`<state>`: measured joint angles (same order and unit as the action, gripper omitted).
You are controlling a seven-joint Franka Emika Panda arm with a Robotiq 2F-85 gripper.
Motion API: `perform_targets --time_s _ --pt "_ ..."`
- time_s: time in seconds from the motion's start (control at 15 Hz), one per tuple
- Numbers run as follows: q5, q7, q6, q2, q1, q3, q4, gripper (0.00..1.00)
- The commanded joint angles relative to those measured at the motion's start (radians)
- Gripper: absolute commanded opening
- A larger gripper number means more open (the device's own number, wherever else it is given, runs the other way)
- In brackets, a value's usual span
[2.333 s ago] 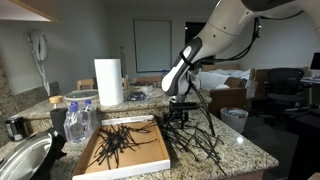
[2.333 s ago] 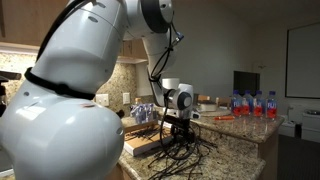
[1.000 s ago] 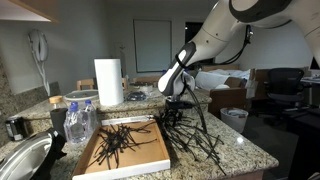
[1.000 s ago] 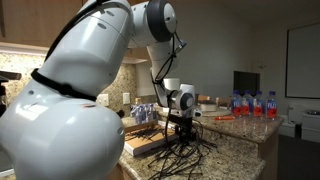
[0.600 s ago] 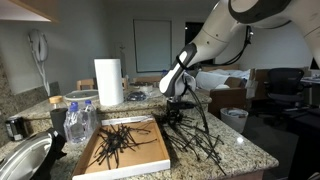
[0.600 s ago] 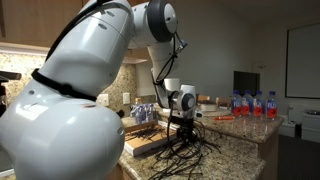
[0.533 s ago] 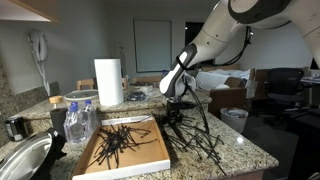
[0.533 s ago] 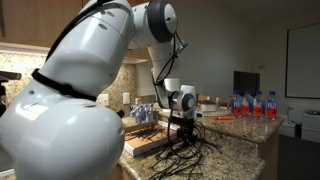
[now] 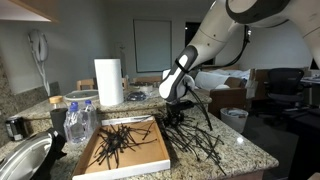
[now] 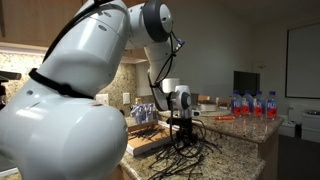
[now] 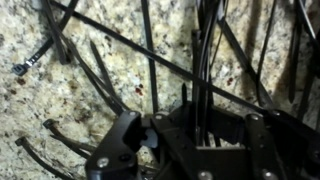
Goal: Put some of the zip ties on the counter on the box
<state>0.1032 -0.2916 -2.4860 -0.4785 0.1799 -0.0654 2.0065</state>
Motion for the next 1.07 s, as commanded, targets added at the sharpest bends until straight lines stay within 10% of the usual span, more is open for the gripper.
perform_targets --time_s 0.0,0.73,1.0 --pt "0.053 -0.054 0.031 0.041 0.026 -0.015 0.042 0.34" --pt "-0.273 0.091 0.006 0.108 -0.111 0.123 0.099 0.96" --pt "-0.236 0.054 0.032 0.101 -0.097 0.09 0.103 1.0"
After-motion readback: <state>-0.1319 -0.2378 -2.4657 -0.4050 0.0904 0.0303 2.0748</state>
